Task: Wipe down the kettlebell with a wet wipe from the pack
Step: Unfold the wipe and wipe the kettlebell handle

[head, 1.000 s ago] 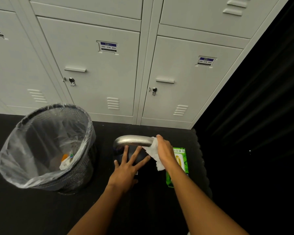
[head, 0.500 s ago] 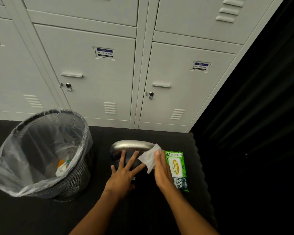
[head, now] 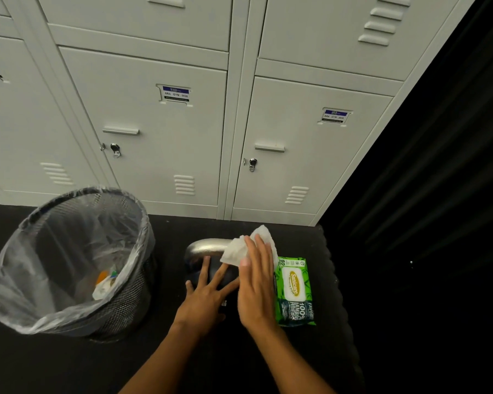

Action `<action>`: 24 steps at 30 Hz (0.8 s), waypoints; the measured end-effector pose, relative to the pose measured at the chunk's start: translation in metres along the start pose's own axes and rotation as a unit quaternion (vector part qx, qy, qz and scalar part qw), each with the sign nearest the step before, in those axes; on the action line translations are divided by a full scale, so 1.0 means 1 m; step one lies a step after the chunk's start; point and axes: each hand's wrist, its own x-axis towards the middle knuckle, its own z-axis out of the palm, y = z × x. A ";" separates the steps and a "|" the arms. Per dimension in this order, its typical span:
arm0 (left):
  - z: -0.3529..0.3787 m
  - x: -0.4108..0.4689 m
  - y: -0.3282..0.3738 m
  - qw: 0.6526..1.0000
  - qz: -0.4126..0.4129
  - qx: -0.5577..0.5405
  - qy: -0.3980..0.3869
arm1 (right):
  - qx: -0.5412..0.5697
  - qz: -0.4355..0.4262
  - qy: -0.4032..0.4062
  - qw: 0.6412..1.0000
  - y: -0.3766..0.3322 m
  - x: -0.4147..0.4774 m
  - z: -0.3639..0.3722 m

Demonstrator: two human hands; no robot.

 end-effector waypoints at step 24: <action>0.003 0.003 0.000 1.000 -0.008 0.009 -0.018 | 0.203 0.175 0.100 0.958 0.012 0.001 0.013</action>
